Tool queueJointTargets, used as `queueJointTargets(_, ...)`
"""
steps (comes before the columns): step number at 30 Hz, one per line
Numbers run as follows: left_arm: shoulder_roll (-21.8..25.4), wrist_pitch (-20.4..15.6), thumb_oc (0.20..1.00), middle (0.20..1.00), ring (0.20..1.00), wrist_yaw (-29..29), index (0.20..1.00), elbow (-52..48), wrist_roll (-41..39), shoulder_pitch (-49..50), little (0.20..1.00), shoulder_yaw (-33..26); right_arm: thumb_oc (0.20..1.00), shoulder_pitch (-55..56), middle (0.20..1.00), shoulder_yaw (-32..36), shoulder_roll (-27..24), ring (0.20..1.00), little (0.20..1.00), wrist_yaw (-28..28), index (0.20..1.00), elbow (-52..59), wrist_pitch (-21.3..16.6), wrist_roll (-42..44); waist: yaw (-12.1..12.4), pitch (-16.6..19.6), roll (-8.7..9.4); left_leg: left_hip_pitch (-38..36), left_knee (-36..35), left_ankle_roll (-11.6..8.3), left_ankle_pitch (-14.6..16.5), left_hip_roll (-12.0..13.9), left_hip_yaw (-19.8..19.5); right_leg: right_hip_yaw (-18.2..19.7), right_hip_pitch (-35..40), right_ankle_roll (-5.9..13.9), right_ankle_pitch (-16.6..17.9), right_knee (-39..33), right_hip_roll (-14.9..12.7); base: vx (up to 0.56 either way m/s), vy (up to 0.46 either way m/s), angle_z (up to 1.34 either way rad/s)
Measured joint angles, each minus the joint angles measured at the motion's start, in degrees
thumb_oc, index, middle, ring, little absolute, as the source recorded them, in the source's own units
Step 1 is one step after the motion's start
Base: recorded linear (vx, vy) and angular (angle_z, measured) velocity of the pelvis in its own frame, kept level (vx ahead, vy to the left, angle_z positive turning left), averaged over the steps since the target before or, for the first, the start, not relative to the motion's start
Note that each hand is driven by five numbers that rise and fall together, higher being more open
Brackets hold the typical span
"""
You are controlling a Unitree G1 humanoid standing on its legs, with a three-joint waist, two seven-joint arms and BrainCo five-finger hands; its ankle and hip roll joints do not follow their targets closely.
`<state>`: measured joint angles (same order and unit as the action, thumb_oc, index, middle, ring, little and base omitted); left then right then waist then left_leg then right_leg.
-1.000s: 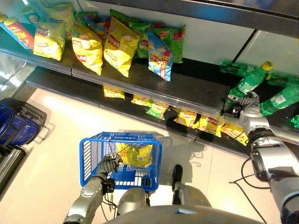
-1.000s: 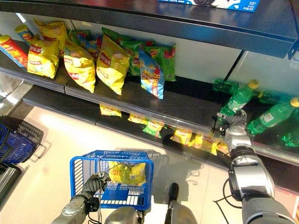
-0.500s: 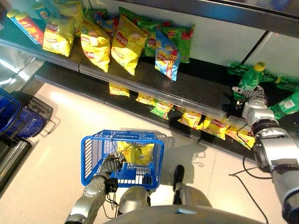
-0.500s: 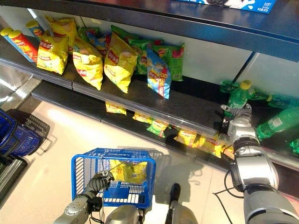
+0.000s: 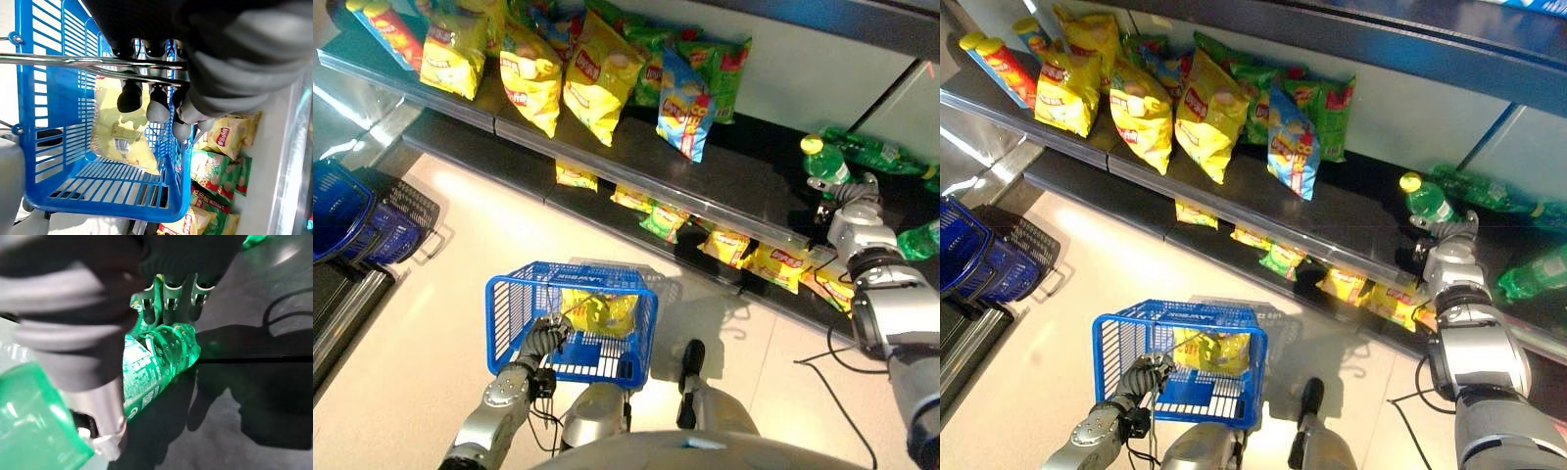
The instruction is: Pick up the snacks into the basket
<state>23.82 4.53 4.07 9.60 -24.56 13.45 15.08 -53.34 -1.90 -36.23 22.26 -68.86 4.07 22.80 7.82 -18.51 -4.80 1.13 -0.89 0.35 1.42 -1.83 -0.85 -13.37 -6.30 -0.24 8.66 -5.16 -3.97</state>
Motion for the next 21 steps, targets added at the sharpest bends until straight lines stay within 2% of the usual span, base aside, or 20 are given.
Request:
queueJointTargets(4,0.4,-0.5,0.2,0.2,0.2,-0.1,0.2,-2.5,-1.9,0.1,0.2,0.0,0.2,-2.5,0.2,0.0,-4.2,0.2,0.2,0.5,0.2,-0.2,-0.4,1.3,1.0,-0.9,-2.27,1.5,0.2,-0.08,-0.3,-0.2,-1.7,-1.7,-0.7,0.01,0.0,0.0,-0.3,0.0,-0.045,0.23)
queueJointTargets(5,0.9,-0.7,0.2,0.2,0.2,-0.1,0.2,-3.6,-2.2,0.0,0.2,-0.1,0.2,-3.0,0.2,0.0,-5.0,0.2,0.2,0.4,0.2,-0.1,-0.4,1.4,1.1,-1.0,-3.03,2.5,0.1,-0.24,-0.8,-0.3,-3.1,-3.1,-1.2,-0.08,-0.1,0.0,-0.5,0.07,-0.067,0.47)
queueJointTargets(8,1.1,-1.4,0.2,0.2,0.2,-0.3,0.2,-3.8,-2.5,-0.3,0.2,0.0,0.2,-3.0,0.2,0.0,-4.8,0.2,0.2,0.3,0.2,-1.1,-0.3,1.4,2.1,-1.2,-4.36,3.3,-0.4,-0.55,-1.7,-0.4,-5.5,-4.8,-1.2,-0.14,-0.4,0.0,-0.7,0.05,-0.039,0.41)
queueJointTargets(15,1.5,-1.4,0.2,0.2,0.2,-0.1,0.2,-3.8,-3.3,-1.8,0.2,2.5,0.2,-3.9,0.2,0.0,-4.5,0.2,0.2,0.3,0.2,-2.2,-0.3,1.4,3.0,-1.2,-4.67,3.0,-0.3,-0.57,-2.7,-0.9,-8.6,-5.4,0.6,0.55,-0.7,0.0,-1.5,0.01,-0.006,0.28)
queueJointTargets(20,1.6,-1.4,0.2,0.2,0.2,-0.1,0.2,-3.8,-3.3,-1.7,0.2,2.9,0.2,-4.1,0.2,-0.6,-4.5,0.2,0.2,0.3,0.2,-2.6,-0.3,1.3,2.9,-1.2,-4.62,2.5,-0.3,-0.62,-3.0,-0.9,-8.8,-5.8,1.2,0.62,-0.6,0.2,-1.6,-0.01,0.007,0.04)
queueJointTargets(21,1.6,-1.4,0.2,0.2,0.2,-0.1,0.2,-3.8,-3.3,-1.8,0.2,2.9,0.878,-4.1,0.878,-1.0,-4.5,0.878,0.878,0.2,0.878,-2.9,-0.1,0.8,2.7,-1.2,-4.54,2.4,-0.3,-0.66,-3.1,-0.9,-8.8,-5.9,1.3,0.63,-0.5,0.2,-1.6,0.0,0.0,0.0)
